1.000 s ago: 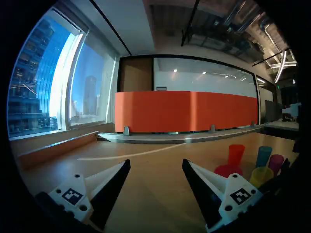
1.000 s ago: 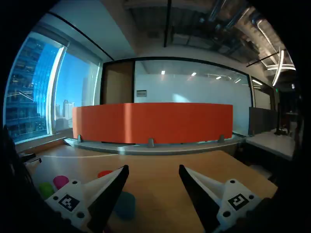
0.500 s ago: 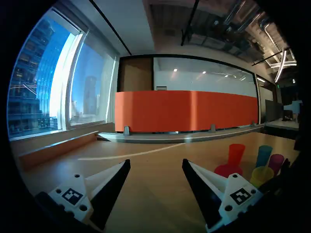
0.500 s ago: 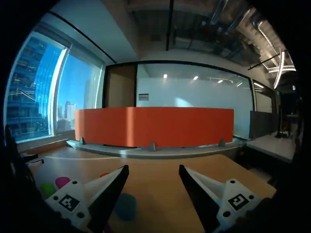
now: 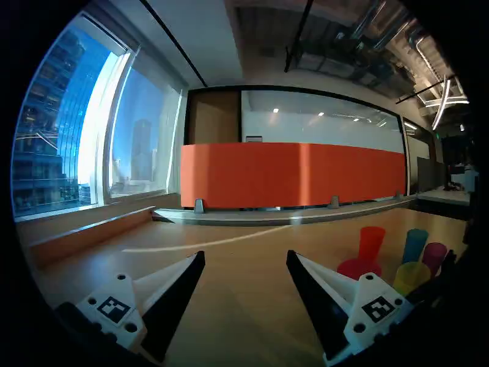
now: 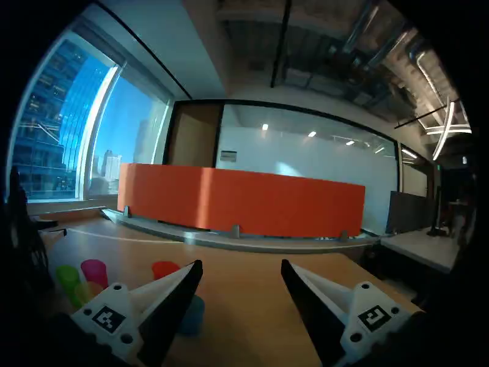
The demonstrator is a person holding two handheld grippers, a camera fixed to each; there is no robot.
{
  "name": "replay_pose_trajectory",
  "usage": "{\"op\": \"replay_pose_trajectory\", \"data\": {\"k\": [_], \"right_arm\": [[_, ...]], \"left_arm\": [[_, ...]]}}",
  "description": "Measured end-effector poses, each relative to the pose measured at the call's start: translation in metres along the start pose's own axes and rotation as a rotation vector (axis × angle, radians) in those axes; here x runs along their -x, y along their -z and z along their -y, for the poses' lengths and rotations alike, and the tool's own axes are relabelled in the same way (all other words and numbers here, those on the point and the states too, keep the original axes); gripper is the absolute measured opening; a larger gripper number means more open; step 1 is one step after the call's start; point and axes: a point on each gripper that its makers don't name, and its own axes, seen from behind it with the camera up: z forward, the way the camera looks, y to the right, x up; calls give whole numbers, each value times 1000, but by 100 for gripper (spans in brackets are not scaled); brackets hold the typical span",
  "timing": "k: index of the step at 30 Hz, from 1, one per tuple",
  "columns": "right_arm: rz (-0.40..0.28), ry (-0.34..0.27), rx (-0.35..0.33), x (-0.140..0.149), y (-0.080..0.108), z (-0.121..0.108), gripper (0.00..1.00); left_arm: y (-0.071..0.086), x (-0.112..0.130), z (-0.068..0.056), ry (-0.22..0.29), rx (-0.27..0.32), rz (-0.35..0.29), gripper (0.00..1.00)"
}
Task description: Pour water
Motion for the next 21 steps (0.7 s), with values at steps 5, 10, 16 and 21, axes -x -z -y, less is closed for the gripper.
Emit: {"op": "replay_pose_trajectory", "data": {"k": [5,10,16,21], "right_arm": [[-7,14,4,5,4,-1,100],[-15,11,14,10,6,-4,100],[-15,-7,37,19,-1,-9,100],[-22,-19,51,28,-8,-10,100]], "left_arm": [[0,0,0,-1,0,0,99],[0,0,0,0,0,0,99],[0,0,0,-1,0,0,99],[0,0,0,0,0,0,99]]}}
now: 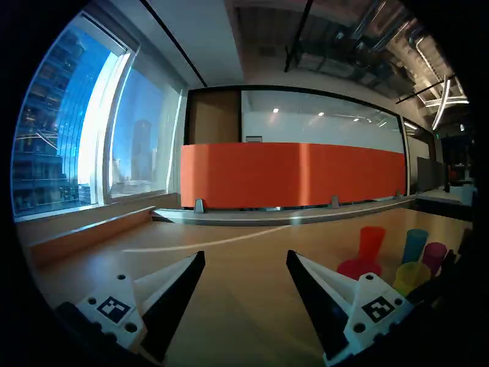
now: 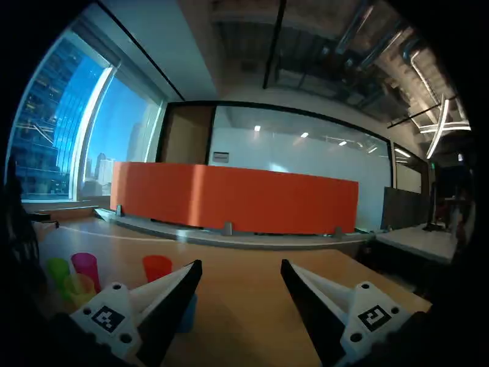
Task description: Pour water
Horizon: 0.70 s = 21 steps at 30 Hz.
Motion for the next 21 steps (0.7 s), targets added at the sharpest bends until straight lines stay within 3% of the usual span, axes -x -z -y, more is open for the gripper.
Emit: {"op": "replay_pose_trajectory", "data": {"k": [8,21], "right_arm": [[-19,-29,-1,13,-12,6,100],[51,-57,33,47,-31,-2,100]], "left_arm": [[0,0,0,0,0,0,99],[0,0,0,0,0,0,99]]}}
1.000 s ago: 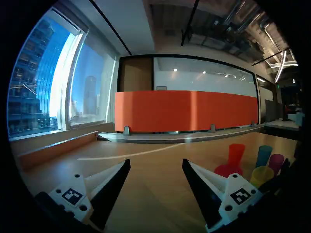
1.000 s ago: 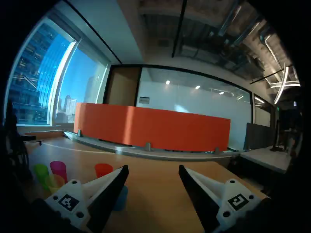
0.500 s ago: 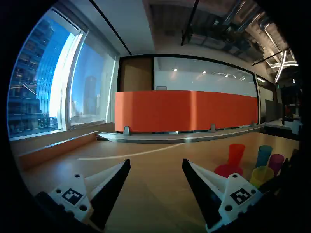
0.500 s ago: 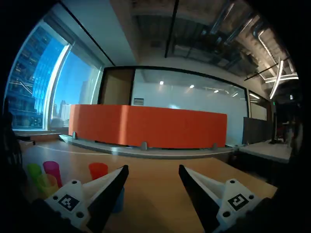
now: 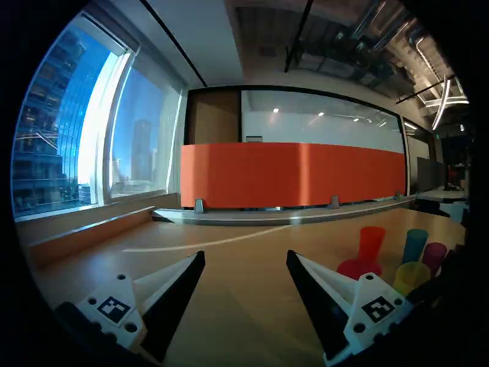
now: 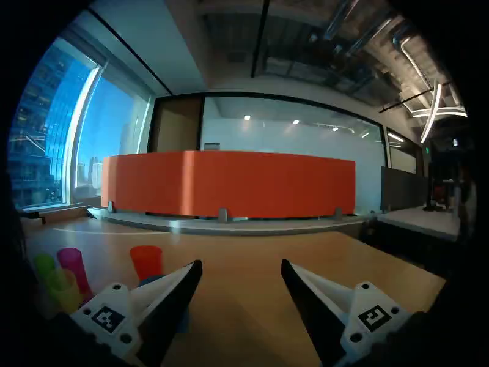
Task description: Pour water
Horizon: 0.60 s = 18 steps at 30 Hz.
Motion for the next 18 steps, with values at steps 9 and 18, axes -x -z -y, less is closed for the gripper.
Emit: {"op": "replay_pose_trajectory", "data": {"k": [9,18], "right_arm": [[-6,5,-10,-2,-5,4,100],[-22,11,-13,-8,-11,2,100]], "left_arm": [[0,0,0,0,0,0,99],[0,0,0,0,0,0,99]]}}
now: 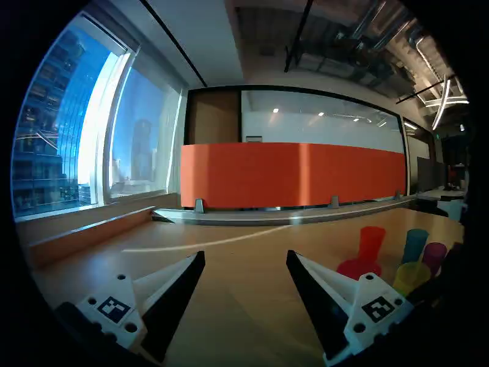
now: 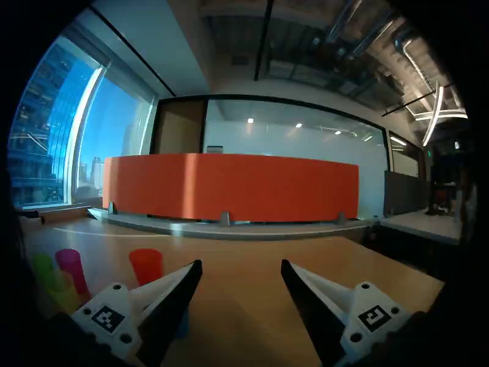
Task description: Pour water
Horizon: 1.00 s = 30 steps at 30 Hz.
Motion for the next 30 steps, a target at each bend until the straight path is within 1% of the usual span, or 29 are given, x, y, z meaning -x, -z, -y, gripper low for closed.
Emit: {"op": "replay_pose_trajectory", "data": {"k": [8,12,17,26,30], "right_arm": [[-18,-4,-6,-13,0,-4,100],[-9,4,-11,-7,3,-5,100],[9,14,-1,5,6,-13,100],[18,-37,10,18,7,-29,100],[13,-47,10,16,9,-31,100]], "left_arm": [[0,0,0,0,0,0,99],[0,0,0,0,0,0,99],[0,0,0,0,0,0,99],[-1,0,0,0,0,0,99],[0,0,0,0,0,0,99]]}}
